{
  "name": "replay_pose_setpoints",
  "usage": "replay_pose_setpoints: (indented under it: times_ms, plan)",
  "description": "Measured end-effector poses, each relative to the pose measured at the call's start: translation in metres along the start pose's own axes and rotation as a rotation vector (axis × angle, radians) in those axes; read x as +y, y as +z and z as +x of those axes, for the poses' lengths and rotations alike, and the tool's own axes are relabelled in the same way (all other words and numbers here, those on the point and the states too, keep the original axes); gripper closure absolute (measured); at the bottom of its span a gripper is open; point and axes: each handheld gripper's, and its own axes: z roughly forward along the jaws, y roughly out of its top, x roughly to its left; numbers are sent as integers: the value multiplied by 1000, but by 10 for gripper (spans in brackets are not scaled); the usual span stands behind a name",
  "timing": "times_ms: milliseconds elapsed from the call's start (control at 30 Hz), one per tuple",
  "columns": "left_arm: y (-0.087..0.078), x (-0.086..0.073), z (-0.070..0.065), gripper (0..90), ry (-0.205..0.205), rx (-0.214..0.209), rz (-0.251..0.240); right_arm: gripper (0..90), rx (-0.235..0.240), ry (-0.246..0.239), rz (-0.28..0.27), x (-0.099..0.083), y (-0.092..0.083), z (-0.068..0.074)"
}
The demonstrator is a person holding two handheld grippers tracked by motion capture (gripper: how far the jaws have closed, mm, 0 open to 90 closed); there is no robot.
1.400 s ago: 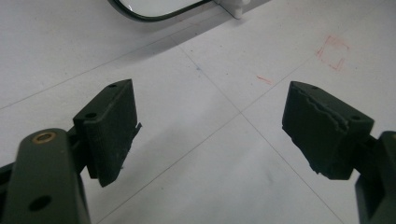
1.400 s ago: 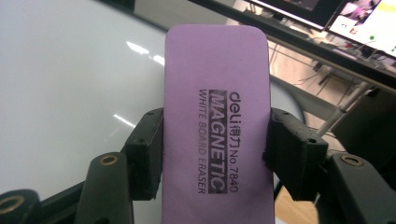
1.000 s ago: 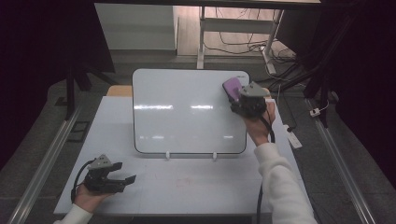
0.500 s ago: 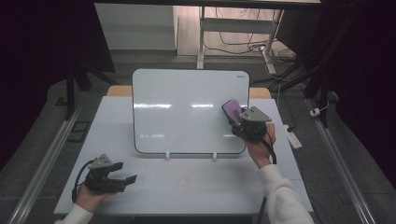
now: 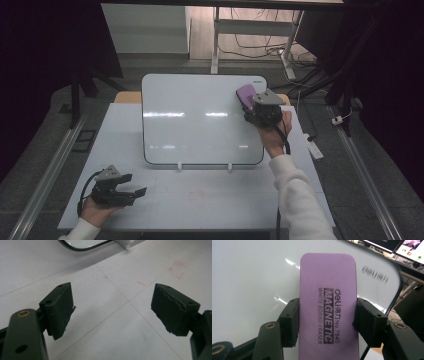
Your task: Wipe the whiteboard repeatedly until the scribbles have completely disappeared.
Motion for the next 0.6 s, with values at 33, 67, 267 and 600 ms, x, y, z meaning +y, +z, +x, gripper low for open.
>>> replay_pose_setpoints:
  times_ms: [33,67,267,600]
  plan:
    - [0,0,0,194,0,0,0,410,-2,7,-1,5,2,-1]
    - [0,0,0,194,1,-1,-2,410,-2,14,-2,9,4,-3]
    - [-1,0,0,194,2,1,-2,410,11,-25,14,23,11,6]
    - [-2,0,0,194,2,3,-5,411,118,-99,50,-19,-6,43]
